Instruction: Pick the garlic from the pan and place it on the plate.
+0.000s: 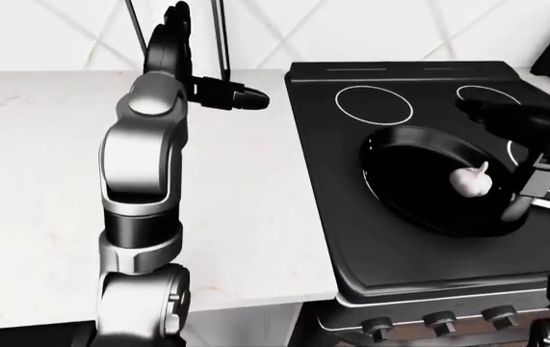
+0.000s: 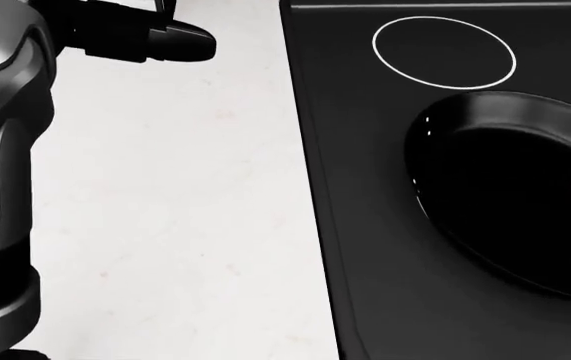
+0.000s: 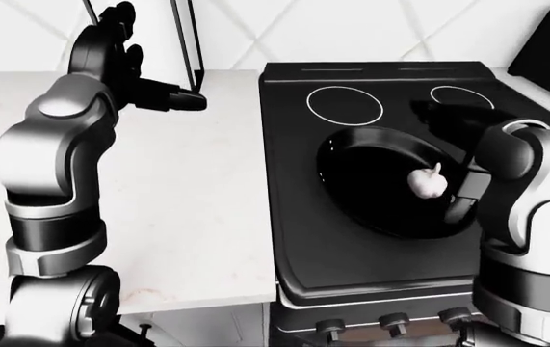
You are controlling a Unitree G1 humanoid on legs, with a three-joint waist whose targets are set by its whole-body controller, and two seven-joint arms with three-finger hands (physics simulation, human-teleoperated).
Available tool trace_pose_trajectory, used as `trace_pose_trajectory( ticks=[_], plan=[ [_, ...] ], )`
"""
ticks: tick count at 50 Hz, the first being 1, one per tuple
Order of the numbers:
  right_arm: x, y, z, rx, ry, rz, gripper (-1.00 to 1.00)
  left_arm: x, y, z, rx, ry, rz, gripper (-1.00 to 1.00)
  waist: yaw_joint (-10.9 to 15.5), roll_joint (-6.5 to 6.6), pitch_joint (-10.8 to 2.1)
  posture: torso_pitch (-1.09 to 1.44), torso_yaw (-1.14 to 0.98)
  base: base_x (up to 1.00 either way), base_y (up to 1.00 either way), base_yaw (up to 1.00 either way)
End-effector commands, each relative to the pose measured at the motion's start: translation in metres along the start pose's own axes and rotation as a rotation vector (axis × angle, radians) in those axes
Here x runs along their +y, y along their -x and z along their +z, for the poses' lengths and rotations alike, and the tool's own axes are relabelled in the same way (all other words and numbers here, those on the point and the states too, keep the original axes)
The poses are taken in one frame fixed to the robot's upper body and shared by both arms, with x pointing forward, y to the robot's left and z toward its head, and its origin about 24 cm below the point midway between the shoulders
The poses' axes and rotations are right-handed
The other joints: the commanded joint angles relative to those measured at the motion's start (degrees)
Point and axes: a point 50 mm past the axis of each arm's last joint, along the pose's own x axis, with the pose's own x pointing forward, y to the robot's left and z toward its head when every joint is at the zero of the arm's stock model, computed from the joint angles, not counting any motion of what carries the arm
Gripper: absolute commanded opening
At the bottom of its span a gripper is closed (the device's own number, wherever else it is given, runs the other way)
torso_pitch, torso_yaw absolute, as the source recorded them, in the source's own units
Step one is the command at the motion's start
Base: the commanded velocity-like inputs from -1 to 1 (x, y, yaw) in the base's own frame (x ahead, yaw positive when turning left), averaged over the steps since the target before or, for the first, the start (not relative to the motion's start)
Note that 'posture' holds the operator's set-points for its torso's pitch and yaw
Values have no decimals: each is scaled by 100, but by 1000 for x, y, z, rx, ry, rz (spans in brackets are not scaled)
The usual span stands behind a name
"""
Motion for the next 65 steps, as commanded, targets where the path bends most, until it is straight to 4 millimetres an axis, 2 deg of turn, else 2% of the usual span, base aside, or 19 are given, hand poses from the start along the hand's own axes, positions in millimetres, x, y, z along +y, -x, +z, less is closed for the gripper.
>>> trace_pose_trajectory(
  ticks=[1, 20, 48, 64, 65],
  plan=[
    [-14, 9, -3, 13, 11, -85, 100, 3, 5, 20, -95, -1, 14, 100, 2, -28, -159, 0, 0, 0, 0, 0],
    [-3, -1, -2, 24, -40, -91, 100, 3, 6, 20, -97, 1, 14, 100, 11, -31, -192, 0, 0, 0, 0, 0],
    [27, -17, 2, 29, -53, -40, 100, 2, 8, 20, -98, 2, 11, 100, -6, -11, -174, 0, 0, 0, 0, 0],
    [35, -22, 3, 29, -51, -21, 100, 1, 8, 21, -99, -1, 11, 100, -4, -52, -185, 0, 0, 0, 0, 0],
    [36, -23, 3, 30, -52, -19, 94, 1, 8, 21, -100, -1, 11, 100, -4, -55, -186, 0, 0, 0, 0, 0]
  ],
)
